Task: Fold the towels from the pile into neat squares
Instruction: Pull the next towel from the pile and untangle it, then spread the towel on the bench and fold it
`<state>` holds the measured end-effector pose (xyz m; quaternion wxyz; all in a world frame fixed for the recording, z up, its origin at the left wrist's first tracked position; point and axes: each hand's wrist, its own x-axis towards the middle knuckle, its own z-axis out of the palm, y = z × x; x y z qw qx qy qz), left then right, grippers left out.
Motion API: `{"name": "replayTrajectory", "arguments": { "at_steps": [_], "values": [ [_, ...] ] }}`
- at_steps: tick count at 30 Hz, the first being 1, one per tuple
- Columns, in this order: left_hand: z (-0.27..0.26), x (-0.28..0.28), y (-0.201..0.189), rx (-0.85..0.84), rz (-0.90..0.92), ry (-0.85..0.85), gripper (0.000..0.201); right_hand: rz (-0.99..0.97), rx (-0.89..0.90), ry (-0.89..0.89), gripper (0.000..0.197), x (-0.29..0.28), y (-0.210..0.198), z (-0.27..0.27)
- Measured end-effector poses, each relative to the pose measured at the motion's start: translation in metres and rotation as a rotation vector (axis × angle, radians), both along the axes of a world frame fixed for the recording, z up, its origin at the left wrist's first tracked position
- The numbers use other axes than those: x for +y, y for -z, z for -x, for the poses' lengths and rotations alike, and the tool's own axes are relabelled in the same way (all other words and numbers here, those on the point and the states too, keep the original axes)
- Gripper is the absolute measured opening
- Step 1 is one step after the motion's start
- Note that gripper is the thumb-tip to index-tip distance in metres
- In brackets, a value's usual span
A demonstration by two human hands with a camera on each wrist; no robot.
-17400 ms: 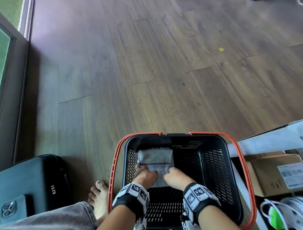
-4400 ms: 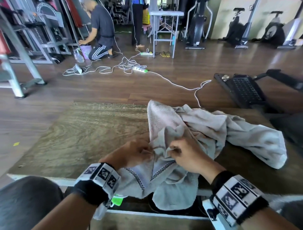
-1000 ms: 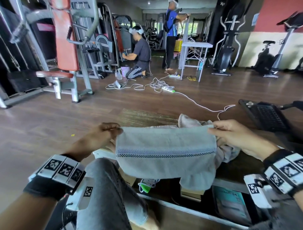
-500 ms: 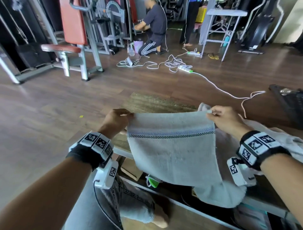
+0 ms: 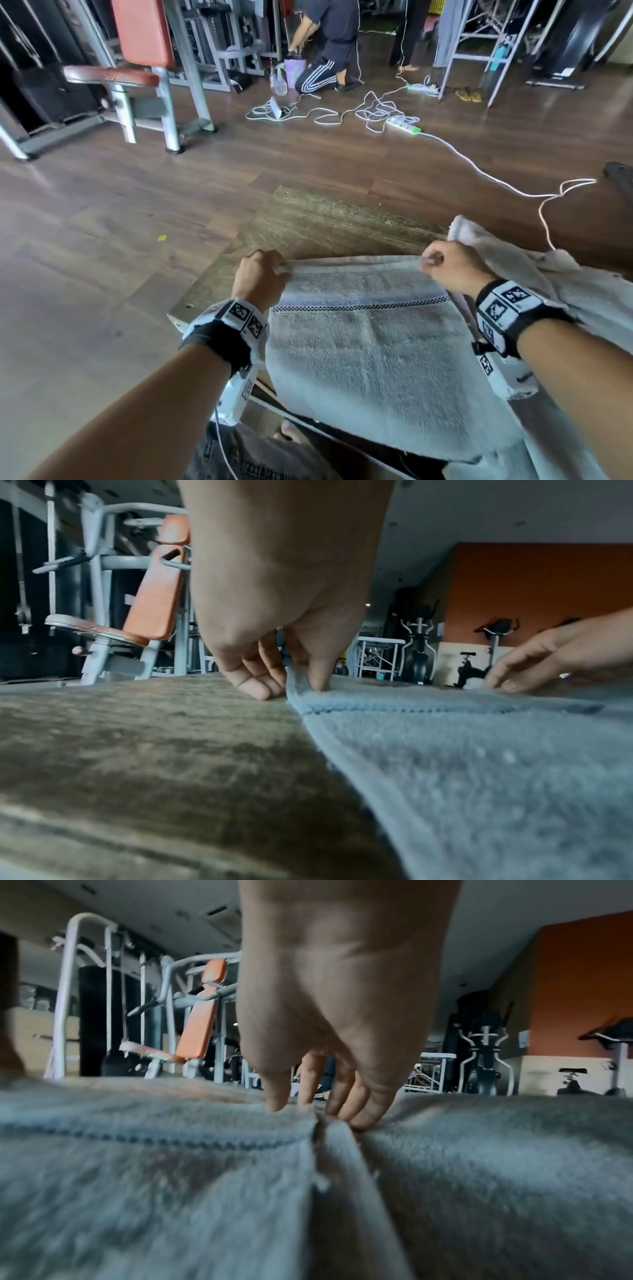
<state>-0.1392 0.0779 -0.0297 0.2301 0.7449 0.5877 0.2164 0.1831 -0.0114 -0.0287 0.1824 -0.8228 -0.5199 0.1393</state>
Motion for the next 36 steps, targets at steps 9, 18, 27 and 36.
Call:
{"name": "replayTrajectory", "arguments": {
  "at_steps": [9,18,27,36],
  "values": [
    [-0.009,0.000,0.000,0.052,-0.105,0.262,0.013,-0.064,-0.101,-0.045,0.013,-0.008,0.009,0.010],
    [-0.019,0.000,-0.011,0.109,0.000,0.237,0.022,-0.154,-0.036,-0.089,0.019,-0.022,-0.005,0.018],
    [-0.016,0.004,-0.011,0.147,0.041,0.288,0.015,-0.085,-0.056,-0.023,0.022,-0.014,0.001,0.006],
    [-0.026,-0.003,-0.019,0.058,0.090,0.274,0.012,0.002,0.189,-0.124,0.016,-0.020,-0.011,-0.001]
  ]
}}
